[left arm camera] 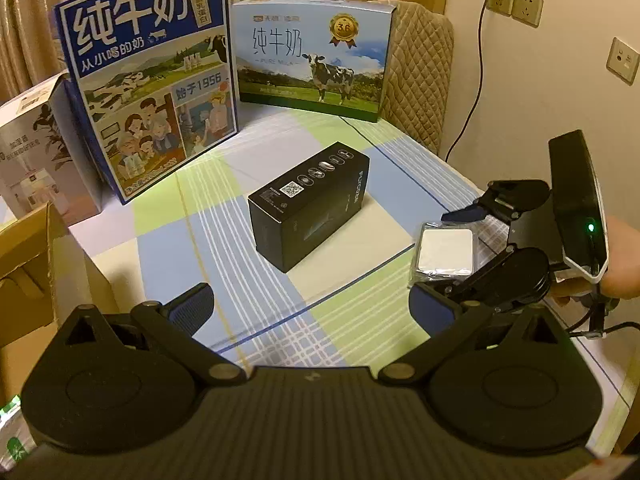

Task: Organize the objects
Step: 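Grasp the clear plastic box with the right gripper while the left approaches the black box, then grasp the black FLYCO box with the left gripper while the right holds the clear box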

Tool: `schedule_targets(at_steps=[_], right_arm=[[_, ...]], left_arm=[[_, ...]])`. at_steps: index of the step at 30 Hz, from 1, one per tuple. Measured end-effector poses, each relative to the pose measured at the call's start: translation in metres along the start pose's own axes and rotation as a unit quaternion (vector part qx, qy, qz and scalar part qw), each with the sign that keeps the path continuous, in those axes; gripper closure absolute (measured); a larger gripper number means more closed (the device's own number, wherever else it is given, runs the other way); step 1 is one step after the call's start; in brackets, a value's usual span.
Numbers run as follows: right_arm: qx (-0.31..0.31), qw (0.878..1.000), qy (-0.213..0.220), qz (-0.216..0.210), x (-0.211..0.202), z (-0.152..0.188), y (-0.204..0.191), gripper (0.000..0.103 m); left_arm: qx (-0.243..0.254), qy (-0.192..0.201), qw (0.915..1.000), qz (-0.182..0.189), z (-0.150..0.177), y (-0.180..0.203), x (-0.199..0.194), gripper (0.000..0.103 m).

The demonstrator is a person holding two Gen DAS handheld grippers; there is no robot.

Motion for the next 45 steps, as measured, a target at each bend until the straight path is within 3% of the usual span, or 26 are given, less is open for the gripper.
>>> schedule_targets(at_steps=[7,18,23,27,34,35,37,39,42,45], right_arm=[[0.044,0.999,-0.007,-0.013,-0.007,-0.003,0.004,0.039],[0.155,0.988,0.024,0.014,-0.032,-0.029,0.027,0.040],[0.193,0.981,0.025,0.021,-0.035,-0.033,0.039,0.040],[0.197,0.980,0.027,0.020,-0.037,-0.035,0.040,0.040],[0.198,0.980,0.024,0.016,-0.034,-0.034,0.039,0.040],[0.198,0.980,0.023,0.015,-0.033,-0.034,0.039,0.040],[0.197,0.980,0.019,0.015,-0.031,-0.033,0.038,0.040],[0.194,0.981,0.015,0.014,-0.029,-0.031,0.037,0.040],[0.193,0.981,0.014,0.013,-0.028,-0.031,0.037,0.040],[0.198,0.980,0.014,0.014,-0.028,-0.031,0.038,0.040]], left_arm=[[0.006,-0.009,0.9999,0.001,-0.002,-0.002,0.009,0.001],[0.043,-0.021,0.9988,-0.001,-0.031,-0.008,0.041,0.002],[0.100,-0.034,0.9944,-0.002,-0.048,-0.007,0.068,0.007],[0.129,-0.042,0.9907,-0.017,-0.057,-0.007,0.090,0.013],[0.146,-0.062,0.9873,0.008,-0.061,-0.007,0.119,0.020],[0.145,-0.065,0.9872,0.011,-0.061,-0.008,0.122,0.023],[0.126,-0.067,0.9896,0.016,-0.065,-0.013,0.125,0.040],[0.108,-0.072,0.9912,0.024,-0.069,-0.015,0.126,0.046],[0.108,-0.090,0.9895,0.036,-0.071,-0.011,0.129,0.053],[0.112,-0.100,0.9878,0.042,-0.070,-0.004,0.133,0.053]])
Point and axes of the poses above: each gripper's, at about its wrist camera, not at the fingertips, and x roughly the way its jaws point, y to its right, z to its underside, the point moved 5 cm from there along x, roughly the way its jaws point, and after that the axes turned 8 degrees about z, right-handed, at the moved point
